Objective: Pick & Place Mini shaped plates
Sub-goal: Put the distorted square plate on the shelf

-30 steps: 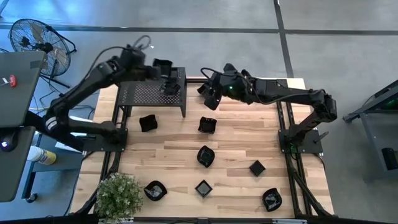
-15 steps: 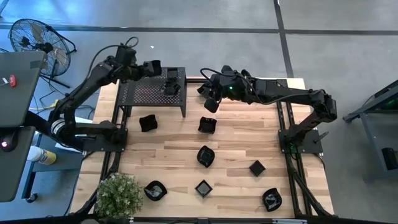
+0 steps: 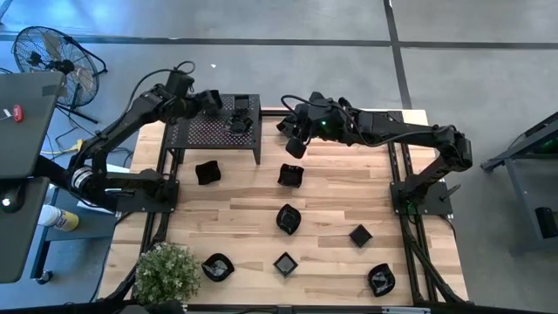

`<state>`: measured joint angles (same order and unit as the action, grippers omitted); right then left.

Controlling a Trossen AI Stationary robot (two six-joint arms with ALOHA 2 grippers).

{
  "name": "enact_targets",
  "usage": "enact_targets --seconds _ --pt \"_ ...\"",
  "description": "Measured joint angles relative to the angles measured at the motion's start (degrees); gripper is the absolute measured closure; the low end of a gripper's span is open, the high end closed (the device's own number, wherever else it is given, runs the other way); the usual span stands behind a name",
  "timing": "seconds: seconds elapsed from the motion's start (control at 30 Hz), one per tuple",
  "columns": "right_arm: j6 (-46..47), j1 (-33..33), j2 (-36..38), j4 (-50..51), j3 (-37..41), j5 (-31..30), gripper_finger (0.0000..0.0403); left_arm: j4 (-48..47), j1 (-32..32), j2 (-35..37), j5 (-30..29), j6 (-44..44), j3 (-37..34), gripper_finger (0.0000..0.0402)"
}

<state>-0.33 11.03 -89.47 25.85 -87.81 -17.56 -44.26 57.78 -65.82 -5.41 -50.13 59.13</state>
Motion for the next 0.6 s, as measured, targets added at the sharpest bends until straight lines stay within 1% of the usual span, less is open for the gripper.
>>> enact_targets --seconds 0.2,0.33,0.5,0.6 --pt "-0.07 0.0 0.0 -0.02 0.0 0.0 0.0336 -3.33 0.0 0.0 -1.46 -2.0 0.0 0.0394" --pt "-0.07 0.0 0.0 -0.02 0.0 -0.01 0.0336 -4.76 0.0 0.0 -1.62 -4.89 0.0 0.038" --pt "0.21 0.0 0.0 -0.02 0.0 -0.01 0.0336 -6.59 0.0 0.22 -1.58 -5.67 0.35 0.0338" --pt "0.29 0.0 0.0 -0.02 0.0 -0.01 0.0336 -8.71 -0.02 0.61 -2.25 -5.49 2.33 0.0305"
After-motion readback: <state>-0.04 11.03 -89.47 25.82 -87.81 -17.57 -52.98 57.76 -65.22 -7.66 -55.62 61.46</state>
